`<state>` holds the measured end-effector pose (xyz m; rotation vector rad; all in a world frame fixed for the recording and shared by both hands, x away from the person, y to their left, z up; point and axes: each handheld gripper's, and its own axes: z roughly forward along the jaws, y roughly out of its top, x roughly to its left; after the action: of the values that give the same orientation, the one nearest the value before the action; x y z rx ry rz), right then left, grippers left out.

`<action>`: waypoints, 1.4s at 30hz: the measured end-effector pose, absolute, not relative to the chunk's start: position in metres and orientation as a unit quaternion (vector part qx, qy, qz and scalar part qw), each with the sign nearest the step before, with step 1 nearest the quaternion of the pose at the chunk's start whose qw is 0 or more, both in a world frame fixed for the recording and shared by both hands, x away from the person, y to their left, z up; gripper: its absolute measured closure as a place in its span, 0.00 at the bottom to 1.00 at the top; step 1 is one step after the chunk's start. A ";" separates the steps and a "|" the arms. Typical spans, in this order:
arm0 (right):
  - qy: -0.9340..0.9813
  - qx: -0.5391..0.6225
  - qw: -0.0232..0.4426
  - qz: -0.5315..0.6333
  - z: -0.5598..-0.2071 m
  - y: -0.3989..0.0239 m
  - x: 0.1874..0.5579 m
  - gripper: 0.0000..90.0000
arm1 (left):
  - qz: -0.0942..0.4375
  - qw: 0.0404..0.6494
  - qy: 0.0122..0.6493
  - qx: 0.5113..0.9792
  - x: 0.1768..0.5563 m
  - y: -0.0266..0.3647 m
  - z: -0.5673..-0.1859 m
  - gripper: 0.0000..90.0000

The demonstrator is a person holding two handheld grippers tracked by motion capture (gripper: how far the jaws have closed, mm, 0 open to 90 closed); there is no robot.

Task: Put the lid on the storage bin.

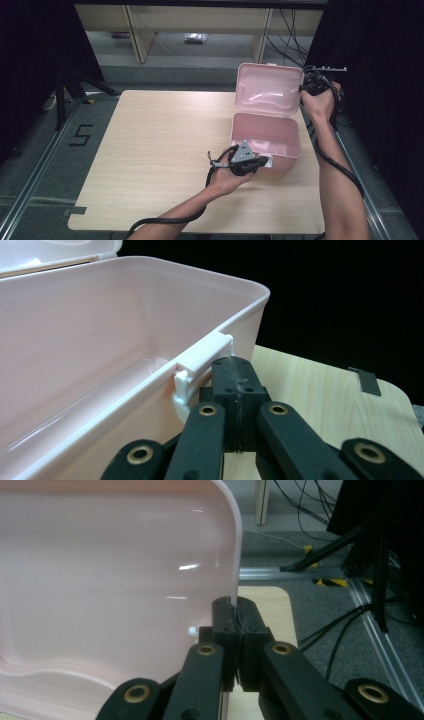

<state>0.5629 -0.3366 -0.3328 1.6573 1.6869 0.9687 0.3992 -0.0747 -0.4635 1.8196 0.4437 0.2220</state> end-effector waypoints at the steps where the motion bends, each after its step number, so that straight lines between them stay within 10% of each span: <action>1: 0.629 0.624 0.289 0.364 -0.333 -0.336 0.561 1.00 | 0.095 0.587 0.190 0.781 0.399 -0.075 -0.463 1.00; 42: 0.592 0.564 0.386 0.428 -0.347 -0.328 0.511 1.00 | 0.094 0.588 0.196 0.779 0.399 -0.077 -0.463 1.00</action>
<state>0.5106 -0.3284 -0.3474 1.4354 1.5074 1.0886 0.3989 -0.0772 -0.4634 1.8158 0.4572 0.2201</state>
